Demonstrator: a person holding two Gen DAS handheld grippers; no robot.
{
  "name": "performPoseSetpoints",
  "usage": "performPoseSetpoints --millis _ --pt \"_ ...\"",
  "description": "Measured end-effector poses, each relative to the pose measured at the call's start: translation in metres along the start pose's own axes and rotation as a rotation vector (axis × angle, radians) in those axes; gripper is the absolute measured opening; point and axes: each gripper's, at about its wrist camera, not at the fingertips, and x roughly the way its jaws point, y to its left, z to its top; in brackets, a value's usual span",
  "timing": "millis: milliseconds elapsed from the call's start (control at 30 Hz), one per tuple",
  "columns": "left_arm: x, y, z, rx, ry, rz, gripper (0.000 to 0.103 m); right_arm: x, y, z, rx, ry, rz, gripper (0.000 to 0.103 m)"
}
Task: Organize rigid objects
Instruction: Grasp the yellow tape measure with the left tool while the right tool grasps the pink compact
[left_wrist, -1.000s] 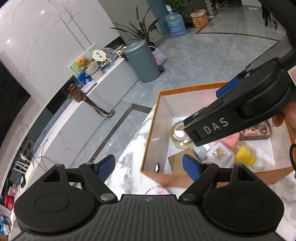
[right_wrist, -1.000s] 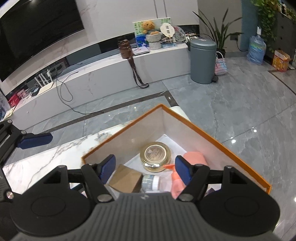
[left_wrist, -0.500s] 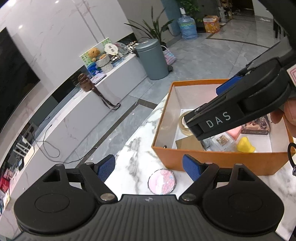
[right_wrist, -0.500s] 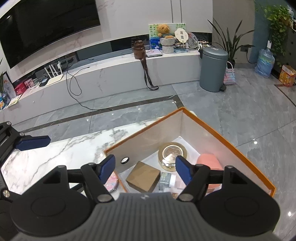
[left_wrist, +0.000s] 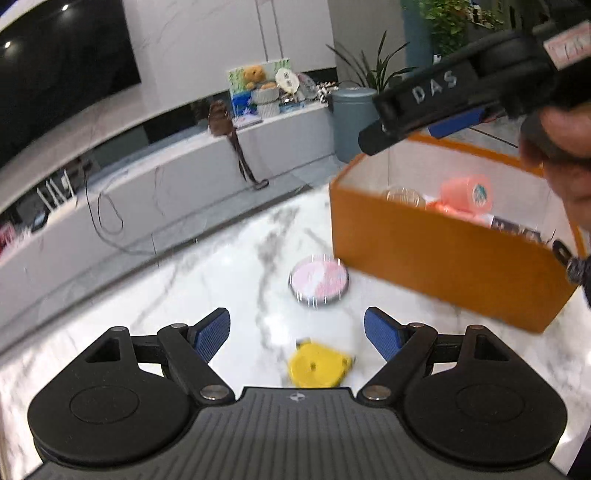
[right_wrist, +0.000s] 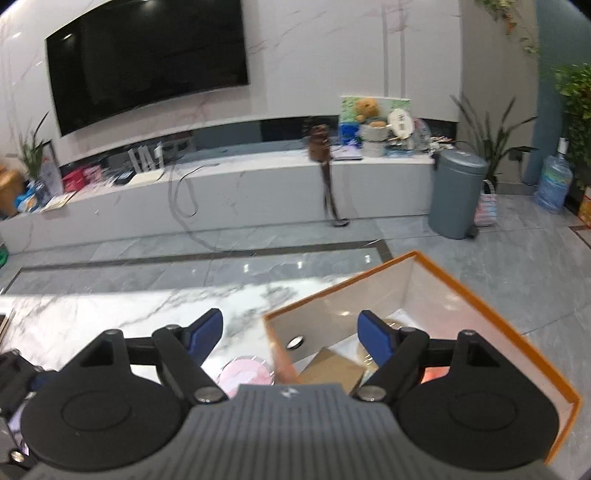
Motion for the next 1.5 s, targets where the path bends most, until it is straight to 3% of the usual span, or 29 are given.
performPoseSetpoints --millis 133,500,700,1000,1267,1500 --pt "0.009 0.004 -0.027 -0.091 0.012 -0.02 0.097 0.013 0.012 -0.015 -0.048 0.046 0.009 0.079" --pt "0.044 0.0 -0.055 -0.231 0.036 -0.007 0.097 0.045 0.04 -0.04 -0.136 0.108 0.028 0.079" --pt "0.05 -0.002 -0.059 -0.251 0.005 0.02 0.097 0.058 0.041 -0.048 -0.15 0.132 0.037 0.079" --pt "0.06 -0.007 -0.059 -0.248 0.004 -0.002 0.097 0.069 0.045 -0.065 -0.191 0.147 0.032 0.079" --pt "0.06 -0.006 -0.061 -0.254 0.021 -0.044 0.078 0.077 0.063 -0.072 -0.219 0.15 0.053 0.079" --pt "0.053 0.006 -0.067 -0.264 0.046 -0.046 0.077 0.087 0.076 -0.082 -0.231 0.154 0.031 0.079"
